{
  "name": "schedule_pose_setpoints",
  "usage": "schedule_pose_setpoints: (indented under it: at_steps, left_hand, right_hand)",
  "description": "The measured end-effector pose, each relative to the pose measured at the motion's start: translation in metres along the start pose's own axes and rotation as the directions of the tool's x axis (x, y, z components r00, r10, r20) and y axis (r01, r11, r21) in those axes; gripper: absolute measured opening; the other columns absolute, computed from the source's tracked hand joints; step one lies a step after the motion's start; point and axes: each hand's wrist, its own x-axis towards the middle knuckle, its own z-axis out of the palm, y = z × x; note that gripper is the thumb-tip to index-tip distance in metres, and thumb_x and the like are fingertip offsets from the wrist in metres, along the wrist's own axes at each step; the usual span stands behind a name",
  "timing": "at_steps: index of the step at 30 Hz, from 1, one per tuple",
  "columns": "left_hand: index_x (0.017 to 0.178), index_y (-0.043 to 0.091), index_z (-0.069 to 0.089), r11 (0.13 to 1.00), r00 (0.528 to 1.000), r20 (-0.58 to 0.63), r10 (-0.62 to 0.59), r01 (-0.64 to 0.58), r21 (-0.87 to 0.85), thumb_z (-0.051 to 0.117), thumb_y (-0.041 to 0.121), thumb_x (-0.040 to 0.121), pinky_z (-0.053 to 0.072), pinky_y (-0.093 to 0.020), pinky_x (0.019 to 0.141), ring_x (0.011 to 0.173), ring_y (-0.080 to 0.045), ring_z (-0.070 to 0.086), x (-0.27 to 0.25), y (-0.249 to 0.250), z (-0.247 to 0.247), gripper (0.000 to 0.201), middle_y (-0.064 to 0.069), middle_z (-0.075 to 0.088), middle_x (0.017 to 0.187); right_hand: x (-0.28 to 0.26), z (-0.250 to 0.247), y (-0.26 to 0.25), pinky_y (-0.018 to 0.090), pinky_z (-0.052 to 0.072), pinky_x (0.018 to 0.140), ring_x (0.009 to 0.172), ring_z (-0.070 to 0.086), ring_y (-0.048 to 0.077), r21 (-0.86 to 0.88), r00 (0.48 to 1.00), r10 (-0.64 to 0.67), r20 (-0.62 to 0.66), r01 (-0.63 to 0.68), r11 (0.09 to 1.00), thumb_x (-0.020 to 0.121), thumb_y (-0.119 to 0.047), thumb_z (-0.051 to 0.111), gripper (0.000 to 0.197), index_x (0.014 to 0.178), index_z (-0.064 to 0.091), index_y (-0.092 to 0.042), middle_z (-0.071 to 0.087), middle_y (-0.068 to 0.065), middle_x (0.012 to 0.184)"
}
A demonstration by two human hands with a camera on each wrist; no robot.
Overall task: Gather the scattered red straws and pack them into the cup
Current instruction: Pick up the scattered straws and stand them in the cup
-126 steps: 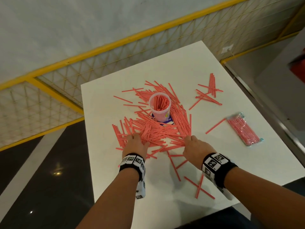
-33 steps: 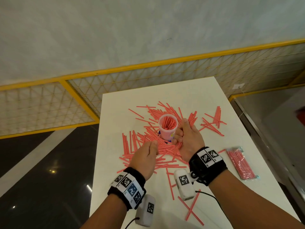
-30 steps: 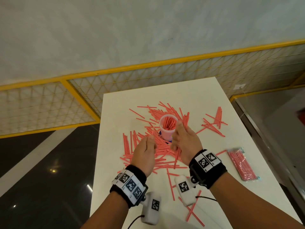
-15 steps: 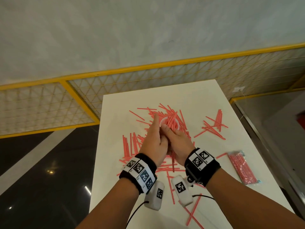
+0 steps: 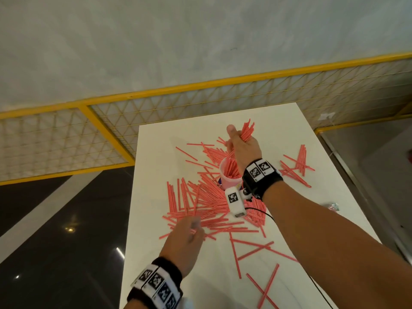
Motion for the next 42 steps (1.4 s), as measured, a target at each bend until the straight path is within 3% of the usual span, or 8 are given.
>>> schedule_pose_setpoints:
  at_steps: [5,17,24,28,31,33,37,42]
  left_hand:
    - [0.123,0.038,0.056,0.994,0.992,0.062,-0.106,0.105,0.023,0.054,0.037,0.102,0.053,-0.031,0.097,0.099,-0.004,0.067,-0.008,-0.037,0.013,0.021,0.019,0.062,0.119]
    - [0.115,0.033,0.060,0.993,0.993,0.033,-0.109,0.107,0.054,0.052,0.038,0.101,0.050,-0.024,0.082,0.094,-0.005,0.065,0.011,-0.049,0.009,0.017,0.014,0.064,0.109]
    - [0.134,0.027,0.058,0.900,0.995,-0.099,0.003,0.040,0.434,0.054,0.031,0.101,0.047,-0.036,0.106,0.129,-0.021,0.051,0.054,-0.070,0.009,0.034,0.002,0.051,0.140]
    - [0.159,0.029,0.029,0.861,0.999,-0.041,-0.010,0.029,0.507,0.057,0.044,0.100,0.036,-0.044,0.120,0.151,-0.028,0.027,0.075,-0.084,0.010,0.067,-0.002,0.021,0.168]
    - [0.161,0.032,0.024,0.745,0.989,0.138,0.049,-0.128,0.654,0.053,0.064,0.094,0.032,-0.047,0.121,0.151,-0.030,0.025,0.079,-0.090,0.019,0.080,0.000,0.018,0.169]
    - [0.160,0.032,0.026,0.665,0.980,0.184,0.071,-0.184,0.724,0.055,0.066,0.092,0.032,-0.048,0.120,0.149,-0.030,0.028,0.076,-0.090,0.028,0.081,0.000,0.022,0.167]
    - [0.150,0.028,0.041,0.608,0.979,0.095,0.180,-0.187,0.772,0.061,0.058,0.093,0.038,-0.042,0.115,0.139,-0.025,0.039,0.069,-0.088,0.040,0.068,0.001,0.038,0.155]
    - [0.161,0.016,0.022,0.566,0.983,0.113,0.144,-0.176,0.806,0.052,0.051,0.101,0.033,-0.041,0.119,0.141,-0.029,0.041,0.074,-0.082,0.044,0.075,-0.007,0.036,0.159]
  right_hand:
    - [-0.008,0.014,0.032,0.021,0.040,0.040,0.047,0.046,0.021,-0.143,0.996,0.023,0.088,-0.010,0.990,0.089,-0.057,0.070,0.053,0.074,0.063,-0.006,0.054,0.018,0.066]
    - [-0.011,0.003,0.029,0.028,0.051,0.067,0.063,0.055,0.012,-0.375,0.965,-0.261,0.038,0.255,0.891,0.091,-0.042,0.070,0.034,0.072,0.058,-0.016,0.061,-0.007,0.066]
    - [-0.081,-0.035,0.047,0.021,0.041,0.055,0.057,0.048,0.010,-0.512,0.902,-0.322,0.289,0.430,0.744,0.096,-0.039,0.063,0.036,0.071,0.051,-0.016,0.055,-0.005,0.064]
    - [-0.110,-0.045,0.131,0.035,0.051,0.096,0.112,0.055,0.012,-0.728,0.821,0.006,0.571,0.503,0.465,0.096,-0.046,0.056,0.027,0.116,0.061,-0.028,0.054,-0.007,0.122]
    - [-0.122,-0.039,0.174,0.042,0.031,0.121,0.151,0.022,0.028,-0.819,0.810,0.198,0.552,0.482,0.311,0.101,-0.040,0.053,0.072,0.160,0.018,-0.020,0.017,0.005,0.166]
    - [-0.128,-0.034,0.186,0.045,0.026,0.123,0.155,0.011,0.031,-0.845,0.823,0.212,0.527,0.481,0.232,0.102,-0.039,0.050,0.082,0.162,-0.001,-0.017,0.003,0.007,0.170]
    - [-0.139,-0.027,0.196,0.042,0.043,0.111,0.141,0.034,0.031,-0.862,0.847,0.160,0.507,0.496,0.104,0.103,-0.029,0.048,0.070,0.160,0.010,-0.014,0.024,0.012,0.160]
    - [-0.138,-0.020,0.186,0.045,0.042,0.113,0.149,0.023,0.036,-0.852,0.840,0.146,0.523,0.513,0.102,0.099,-0.008,0.045,0.079,0.161,-0.005,-0.011,0.004,0.016,0.168]
